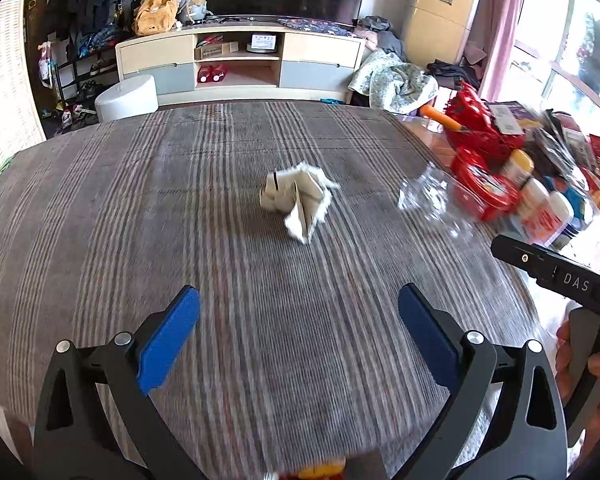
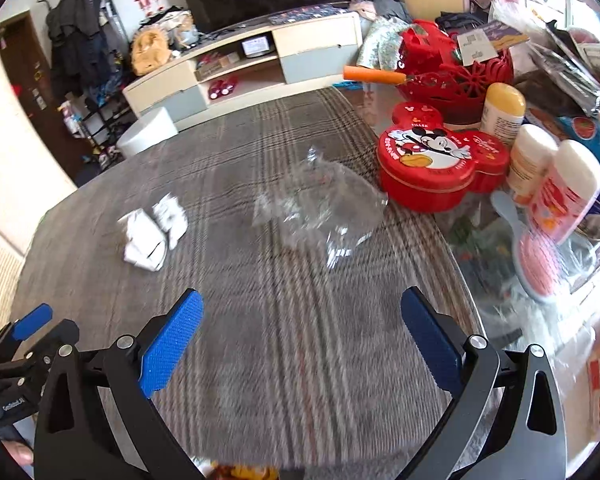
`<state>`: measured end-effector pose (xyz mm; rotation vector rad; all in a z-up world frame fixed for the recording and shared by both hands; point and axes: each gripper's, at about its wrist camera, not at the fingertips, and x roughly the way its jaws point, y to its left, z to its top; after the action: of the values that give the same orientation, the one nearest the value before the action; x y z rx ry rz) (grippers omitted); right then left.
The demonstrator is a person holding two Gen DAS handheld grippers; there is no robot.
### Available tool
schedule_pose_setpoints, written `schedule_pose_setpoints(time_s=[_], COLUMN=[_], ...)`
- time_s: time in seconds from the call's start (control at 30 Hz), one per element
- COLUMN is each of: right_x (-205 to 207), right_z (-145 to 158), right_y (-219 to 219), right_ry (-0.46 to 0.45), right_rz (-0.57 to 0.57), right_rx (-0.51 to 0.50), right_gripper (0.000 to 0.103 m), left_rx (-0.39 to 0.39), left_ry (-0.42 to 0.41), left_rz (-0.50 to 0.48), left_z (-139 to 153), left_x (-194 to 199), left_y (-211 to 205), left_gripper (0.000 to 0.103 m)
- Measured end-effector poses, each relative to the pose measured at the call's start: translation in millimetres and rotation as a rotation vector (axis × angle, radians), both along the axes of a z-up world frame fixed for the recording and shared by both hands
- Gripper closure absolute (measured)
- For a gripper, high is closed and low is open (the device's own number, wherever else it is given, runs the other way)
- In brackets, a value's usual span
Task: Collect trash
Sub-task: 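Grasp the white tissue with the left gripper while the right gripper grasps the clear plastic bag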
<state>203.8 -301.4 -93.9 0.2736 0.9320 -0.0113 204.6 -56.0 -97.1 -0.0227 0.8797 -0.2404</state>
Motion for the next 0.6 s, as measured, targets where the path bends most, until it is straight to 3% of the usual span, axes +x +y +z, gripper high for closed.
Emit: schedule_pose_setpoints(time_s=[0.43, 0.5, 0.6], right_x=[59.6, 65.0, 72.8], right_z=[-40.0, -45.1, -52.3], right_y=[-15.6, -11.9, -3.0], right_ry=[0.042, 0.041, 0.054], right_rz=[-0.052, -0.04, -0.004], right_rx=[-0.027, -0.027, -0.007], right_gripper=[0.004, 0.009, 0.029], left_rx=[0.035, 0.042, 0.033], left_ry=[0.005, 0.005, 0.011], left_rz=[0.021, 0.02, 0.016], left_z=[-26.0, -30.2, -34.6], left_x=[64.8, 71.5, 81.2], left_y=[-14.2, -14.5, -12.1], left_gripper=[0.009, 0.009, 0.015])
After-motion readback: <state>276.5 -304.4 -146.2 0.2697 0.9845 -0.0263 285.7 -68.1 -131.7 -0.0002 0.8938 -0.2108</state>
